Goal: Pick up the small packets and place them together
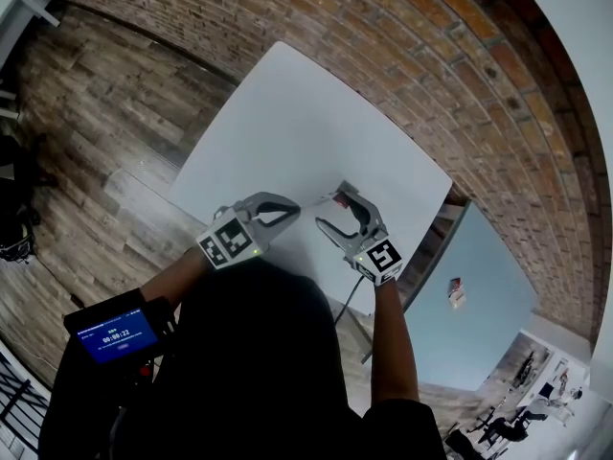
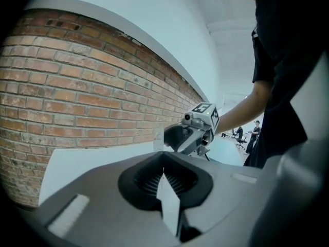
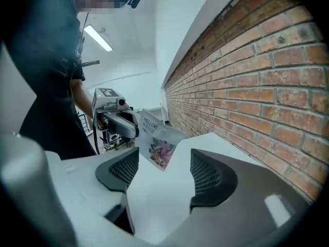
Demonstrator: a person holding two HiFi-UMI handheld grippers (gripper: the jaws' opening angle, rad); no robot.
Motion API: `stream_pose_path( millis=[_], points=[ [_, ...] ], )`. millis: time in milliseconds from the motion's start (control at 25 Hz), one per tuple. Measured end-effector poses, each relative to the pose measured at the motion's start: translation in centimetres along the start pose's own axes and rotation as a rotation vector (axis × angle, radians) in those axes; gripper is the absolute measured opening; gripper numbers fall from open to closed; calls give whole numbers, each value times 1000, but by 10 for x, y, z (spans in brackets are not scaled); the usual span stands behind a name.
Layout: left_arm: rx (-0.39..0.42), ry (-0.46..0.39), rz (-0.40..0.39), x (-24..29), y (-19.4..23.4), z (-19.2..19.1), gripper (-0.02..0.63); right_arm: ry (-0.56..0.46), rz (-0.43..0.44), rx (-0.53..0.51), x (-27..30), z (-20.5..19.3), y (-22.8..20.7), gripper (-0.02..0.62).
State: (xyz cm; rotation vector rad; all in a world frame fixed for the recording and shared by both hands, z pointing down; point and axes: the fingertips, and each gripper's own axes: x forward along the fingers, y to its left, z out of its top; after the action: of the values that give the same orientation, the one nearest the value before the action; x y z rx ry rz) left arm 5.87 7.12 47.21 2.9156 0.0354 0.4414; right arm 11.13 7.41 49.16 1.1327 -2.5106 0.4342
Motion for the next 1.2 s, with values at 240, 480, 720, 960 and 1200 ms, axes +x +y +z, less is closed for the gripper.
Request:
stream_pose_path(
  millis=[240,480,720,960,1200],
  points=[
    [19,-2,-90,-1,-14,3,2,-28,65,31,-4,2,3,308],
    [2,25,-56,-1,-6,-4,2,-41,123,21,-5,4,15,197],
    [-48,49,42,2,5,-14,2,-59,144,43,-9,5,27,70],
    [-25,63,129,0,14,-15,28,-69,122,66,-16,1,27,55],
    [-54,11,250,-13,36,-5,0,-89,-15,168,-22,-9,-28,57]
  ],
)
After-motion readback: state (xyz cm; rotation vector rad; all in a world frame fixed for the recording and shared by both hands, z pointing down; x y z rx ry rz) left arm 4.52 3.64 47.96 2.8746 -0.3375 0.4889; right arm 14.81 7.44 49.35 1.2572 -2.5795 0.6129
